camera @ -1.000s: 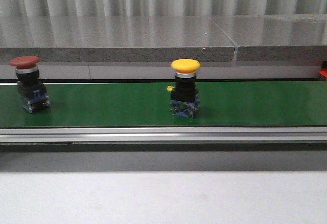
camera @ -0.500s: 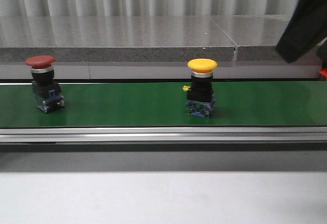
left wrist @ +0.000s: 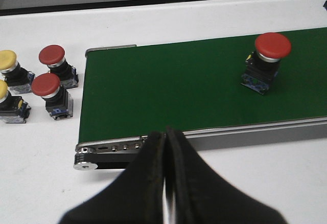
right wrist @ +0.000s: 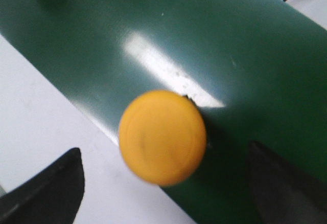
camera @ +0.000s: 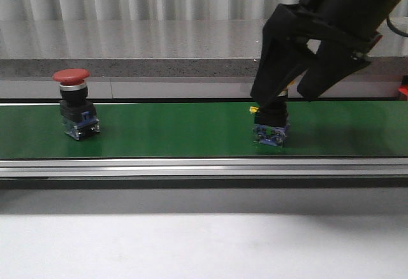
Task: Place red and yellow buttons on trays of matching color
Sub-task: 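Grasp the yellow button with the right gripper and lift it, then lower the yellow button into the yellow tray and open the right gripper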
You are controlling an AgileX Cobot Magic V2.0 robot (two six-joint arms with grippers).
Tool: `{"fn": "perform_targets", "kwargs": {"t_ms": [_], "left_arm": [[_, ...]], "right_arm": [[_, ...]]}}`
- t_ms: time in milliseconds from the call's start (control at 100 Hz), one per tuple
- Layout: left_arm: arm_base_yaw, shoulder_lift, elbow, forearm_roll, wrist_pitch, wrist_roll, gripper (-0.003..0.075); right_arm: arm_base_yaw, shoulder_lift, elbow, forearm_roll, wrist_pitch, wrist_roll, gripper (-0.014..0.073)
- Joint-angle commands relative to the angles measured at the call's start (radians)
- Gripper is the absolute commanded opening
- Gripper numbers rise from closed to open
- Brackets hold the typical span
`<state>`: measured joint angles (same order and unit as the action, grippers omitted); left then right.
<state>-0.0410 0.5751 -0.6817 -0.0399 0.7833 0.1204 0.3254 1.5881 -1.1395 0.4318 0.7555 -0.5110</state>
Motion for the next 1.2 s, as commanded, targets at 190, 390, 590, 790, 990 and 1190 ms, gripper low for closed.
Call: {"fn": "perform_targets", "kwargs": {"t_ms": [190, 390, 590, 790, 990, 1190], "left_arm": [[-0.006, 0.003, -0.025, -0.007, -0.065, -0.01, -0.0021], [-0.006, 0.003, -0.025, -0.007, -0.065, -0.01, -0.0021], [-0.006, 0.003, -0.025, -0.007, -0.065, -0.01, -0.0021], [-0.006, 0.003, -0.025, -0.007, -0.065, -0.01, -0.0021], [-0.006, 0.003, -0.025, -0.007, -0.065, -0.01, -0.0021], [-0.006, 0.003, -0.025, -0.007, -0.065, -0.01, -0.0021]], "right_arm": [[0.002, 0.037, -0.059, -0.017, -0.064, -0.012, 0.0279], [-0.016, 0.011, -0.093, -0.034, 0.077, 0.001, 0.0111], [-0.091, -0.1, -0.131, -0.225, 0.164, 0.169, 0.0111], [-0.262, -0.227, -0.131, -0.382, 0.2, 0.418, 0.0111], [-0.518, -0.291, -0.131, -0.386, 0.187, 0.464, 0.0111], [-0.809, -0.268, -0.095, -0.372, 0.087, 0.511, 0.0111]]}}
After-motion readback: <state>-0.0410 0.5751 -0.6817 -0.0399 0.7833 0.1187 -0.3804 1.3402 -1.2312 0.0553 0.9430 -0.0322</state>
